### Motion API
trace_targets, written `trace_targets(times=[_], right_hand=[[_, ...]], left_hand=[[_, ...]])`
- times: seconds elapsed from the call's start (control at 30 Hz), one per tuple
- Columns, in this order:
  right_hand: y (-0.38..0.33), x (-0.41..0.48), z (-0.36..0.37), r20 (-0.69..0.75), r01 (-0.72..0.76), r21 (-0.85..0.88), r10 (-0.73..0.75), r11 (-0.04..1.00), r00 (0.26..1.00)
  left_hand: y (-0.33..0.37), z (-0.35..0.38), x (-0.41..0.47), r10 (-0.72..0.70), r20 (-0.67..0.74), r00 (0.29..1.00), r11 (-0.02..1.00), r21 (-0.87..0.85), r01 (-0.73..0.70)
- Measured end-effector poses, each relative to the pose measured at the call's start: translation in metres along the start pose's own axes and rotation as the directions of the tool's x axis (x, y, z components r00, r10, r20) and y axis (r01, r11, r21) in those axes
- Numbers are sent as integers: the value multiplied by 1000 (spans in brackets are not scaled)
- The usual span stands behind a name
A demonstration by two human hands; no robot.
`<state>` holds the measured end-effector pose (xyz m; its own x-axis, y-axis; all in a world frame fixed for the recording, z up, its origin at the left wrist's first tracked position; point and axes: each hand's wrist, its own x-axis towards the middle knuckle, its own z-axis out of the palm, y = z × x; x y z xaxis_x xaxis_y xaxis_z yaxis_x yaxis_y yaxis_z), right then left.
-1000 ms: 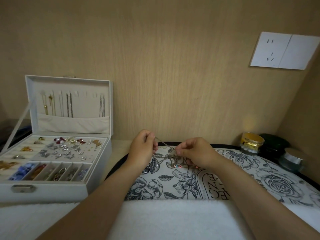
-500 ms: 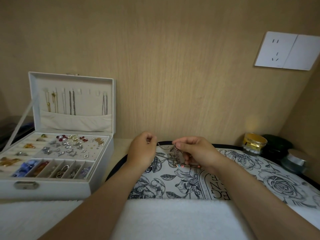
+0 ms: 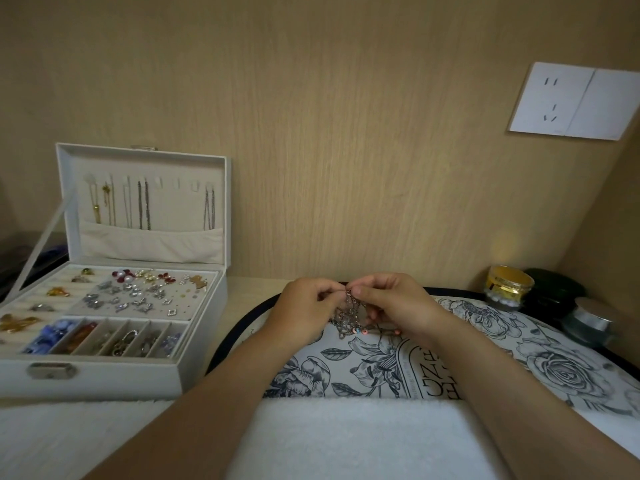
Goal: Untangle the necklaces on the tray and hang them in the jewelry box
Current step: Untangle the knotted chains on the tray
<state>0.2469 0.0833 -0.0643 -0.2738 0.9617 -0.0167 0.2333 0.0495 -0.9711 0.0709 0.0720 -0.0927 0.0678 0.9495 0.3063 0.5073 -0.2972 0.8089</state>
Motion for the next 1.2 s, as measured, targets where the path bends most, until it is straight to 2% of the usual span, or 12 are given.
trace_targets(times=[0.1, 0.27, 0.37, 0.63, 0.77, 0.97, 1.2], right_hand=[[-1, 0, -1, 8, -9, -50, 9, 999, 1000], [-5, -3, -2, 38, -42, -69, 45, 997, 998], [-5, -3, -4, 64, -45, -30, 47, 999, 997], [-4, 1, 1, 42, -60, 75, 57, 995, 998], [-4, 0, 3, -22, -10, -35, 10, 999, 1000], [-1, 1, 1, -53, 126, -49, -129, 991, 990], [2, 4, 0, -30, 183, -302, -201, 936, 979]], left_hand=[[2, -1, 0, 5, -63, 998, 999, 35, -2], [8, 2, -2, -1, -93, 996, 997, -77, -6], [10, 2, -2, -26, -94, 995, 988, -156, 11], [9, 0, -4, -14, -55, 998, 990, -143, 6], [8, 1, -4, 3, -59, 998, 992, -124, -11], [7, 0, -5, 18, -58, 998, 992, -124, -25], [8, -1, -5, 30, -170, 985, 999, -10, -32]])
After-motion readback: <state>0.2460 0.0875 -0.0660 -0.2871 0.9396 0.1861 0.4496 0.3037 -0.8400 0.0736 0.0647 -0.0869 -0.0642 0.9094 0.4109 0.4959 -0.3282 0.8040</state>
